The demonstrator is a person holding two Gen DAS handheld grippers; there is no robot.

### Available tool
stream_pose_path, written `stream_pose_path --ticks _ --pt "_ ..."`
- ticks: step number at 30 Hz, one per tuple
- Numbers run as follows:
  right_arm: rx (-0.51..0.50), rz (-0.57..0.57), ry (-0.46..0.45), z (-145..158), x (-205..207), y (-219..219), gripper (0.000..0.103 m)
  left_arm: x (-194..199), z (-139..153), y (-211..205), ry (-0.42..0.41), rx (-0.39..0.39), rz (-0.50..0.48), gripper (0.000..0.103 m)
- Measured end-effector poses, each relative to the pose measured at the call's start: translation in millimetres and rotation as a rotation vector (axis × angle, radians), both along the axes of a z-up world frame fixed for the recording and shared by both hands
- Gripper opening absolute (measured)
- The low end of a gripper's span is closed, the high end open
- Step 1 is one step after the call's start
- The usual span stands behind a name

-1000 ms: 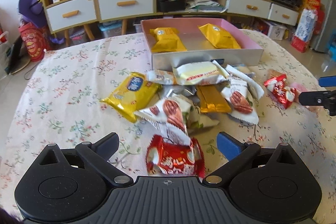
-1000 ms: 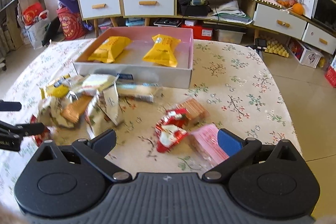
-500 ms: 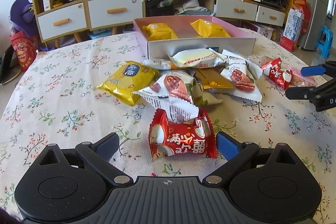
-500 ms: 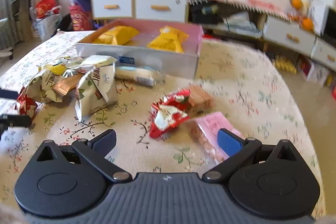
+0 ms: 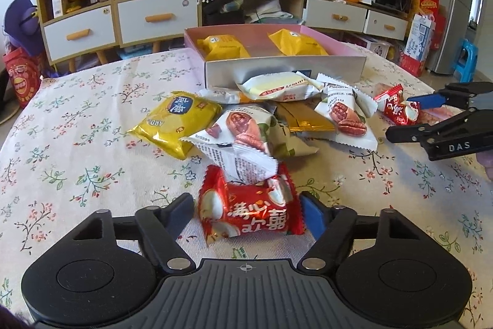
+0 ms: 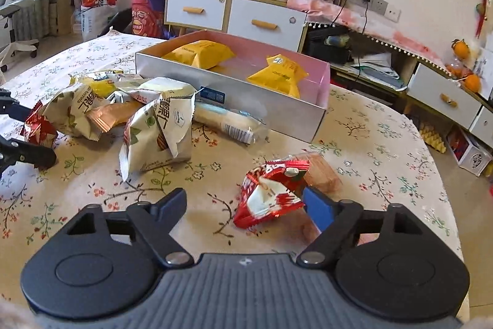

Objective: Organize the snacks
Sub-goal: 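Grasp a red candy wrapper with the left tool while the right tool grasps another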

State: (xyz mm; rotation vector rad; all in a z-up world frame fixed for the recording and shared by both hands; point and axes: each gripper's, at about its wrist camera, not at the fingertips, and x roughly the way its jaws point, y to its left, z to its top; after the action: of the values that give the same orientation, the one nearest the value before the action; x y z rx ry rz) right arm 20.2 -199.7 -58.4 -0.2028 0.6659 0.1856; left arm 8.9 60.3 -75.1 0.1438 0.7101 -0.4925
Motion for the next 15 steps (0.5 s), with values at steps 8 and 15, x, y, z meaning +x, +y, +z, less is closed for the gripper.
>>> stream_pose_path --ticks 8,15 --pt "0.035 -0.039 0.037 -1.7 9.5 -0.7 0.063 0.8 1.8 0.0 0.004 0.016 0.0 0.062" --pt "0.047 -0.051 0.039 -0.2 15.0 2.5 0.06 2.1 4.8 -0.6 0.024 0.041 0.008 0.057"
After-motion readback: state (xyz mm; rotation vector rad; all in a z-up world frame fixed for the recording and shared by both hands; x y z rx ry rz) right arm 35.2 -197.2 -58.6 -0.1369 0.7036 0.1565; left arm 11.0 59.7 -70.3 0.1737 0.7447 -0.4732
